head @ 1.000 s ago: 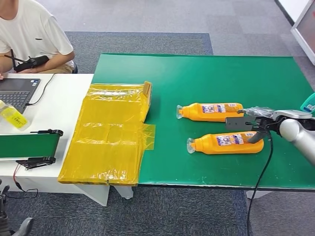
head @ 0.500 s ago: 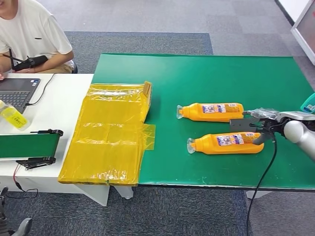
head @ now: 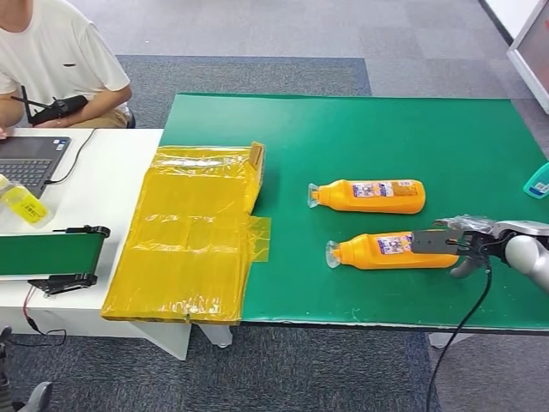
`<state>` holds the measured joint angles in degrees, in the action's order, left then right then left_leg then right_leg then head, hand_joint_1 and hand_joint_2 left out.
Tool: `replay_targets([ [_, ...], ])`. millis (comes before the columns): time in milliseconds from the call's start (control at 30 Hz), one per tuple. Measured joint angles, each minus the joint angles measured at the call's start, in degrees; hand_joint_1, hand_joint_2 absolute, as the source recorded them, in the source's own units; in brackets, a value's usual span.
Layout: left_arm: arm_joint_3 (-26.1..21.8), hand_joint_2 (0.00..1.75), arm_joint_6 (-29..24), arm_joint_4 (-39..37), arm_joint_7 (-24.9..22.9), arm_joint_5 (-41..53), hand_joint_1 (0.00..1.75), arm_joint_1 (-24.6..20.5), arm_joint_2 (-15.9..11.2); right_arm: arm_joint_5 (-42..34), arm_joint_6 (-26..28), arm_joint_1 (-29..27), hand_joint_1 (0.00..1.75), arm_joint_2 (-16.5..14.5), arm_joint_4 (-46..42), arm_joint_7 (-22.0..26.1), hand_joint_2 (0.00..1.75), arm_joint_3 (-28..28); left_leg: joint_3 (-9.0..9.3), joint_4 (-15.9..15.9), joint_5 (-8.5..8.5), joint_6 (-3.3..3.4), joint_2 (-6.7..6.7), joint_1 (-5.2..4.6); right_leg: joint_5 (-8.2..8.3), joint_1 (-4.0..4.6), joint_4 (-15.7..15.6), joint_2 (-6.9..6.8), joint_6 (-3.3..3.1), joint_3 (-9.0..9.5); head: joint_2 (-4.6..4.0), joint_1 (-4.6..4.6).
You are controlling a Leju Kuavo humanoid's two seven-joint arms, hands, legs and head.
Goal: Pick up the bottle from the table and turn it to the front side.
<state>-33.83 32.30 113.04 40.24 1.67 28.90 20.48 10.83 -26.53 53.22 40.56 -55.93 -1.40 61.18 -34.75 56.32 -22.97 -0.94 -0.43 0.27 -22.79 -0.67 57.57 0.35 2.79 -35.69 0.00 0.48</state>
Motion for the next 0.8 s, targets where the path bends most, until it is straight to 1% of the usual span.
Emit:
replay_targets([
  [167,0.0,1.75,0.6,0.0,0.0,0.2,0.0,-0.3,0.0,1.5,2.6,-1.5,0.0,-0.5,0.7,1.1,1.75,0.2,-0.01,0.0,0.0,-0.01,-0.01,0.0,0.0,0.01,0.0,0.0,0.0,0.01,0.0,-0.01],
  [300,-0.1,1.75,1.0,0.0,0.0,0.6,0.0,-0.5,0.0,3.2,5.0,-2.3,0.0,-1.8,2.1,2.3,1.75,0.0,0.0,0.0,0.01,-0.01,0.0,0.01,0.0,0.01,0.0,0.0,0.0,0.02,0.0,0.0],
  [500,-0.1,1.75,1.6,0.0,0.0,1.1,0.0,-0.9,0.0,5.4,8.2,-4.7,0.0,-5.2,5.1,4.1,1.75,-0.9,0.0,0.0,0.01,-0.01,0.0,0.01,-0.01,0.01,0.0,0.0,0.0,0.03,0.0,-0.01],
  [667,-0.5,1.75,2.4,-0.2,0.0,1.3,0.0,-1.4,0.0,7.8,10.8,-6.8,0.0,-9.0,8.5,5.1,1.75,-2.2,0.02,0.0,0.01,-0.01,0.0,0.02,-0.02,0.02,0.0,0.01,-0.01,0.03,0.0,-0.02],
  [800,-0.5,1.75,2.5,-0.5,0.0,1.4,0.0,-1.5,0.0,9.0,11.9,-7.4,0.0,-11.3,10.7,5.4,1.75,-3.0,0.06,0.0,0.0,-0.01,0.01,0.03,-0.02,0.04,0.0,0.01,-0.02,0.07,0.0,0.0],
])
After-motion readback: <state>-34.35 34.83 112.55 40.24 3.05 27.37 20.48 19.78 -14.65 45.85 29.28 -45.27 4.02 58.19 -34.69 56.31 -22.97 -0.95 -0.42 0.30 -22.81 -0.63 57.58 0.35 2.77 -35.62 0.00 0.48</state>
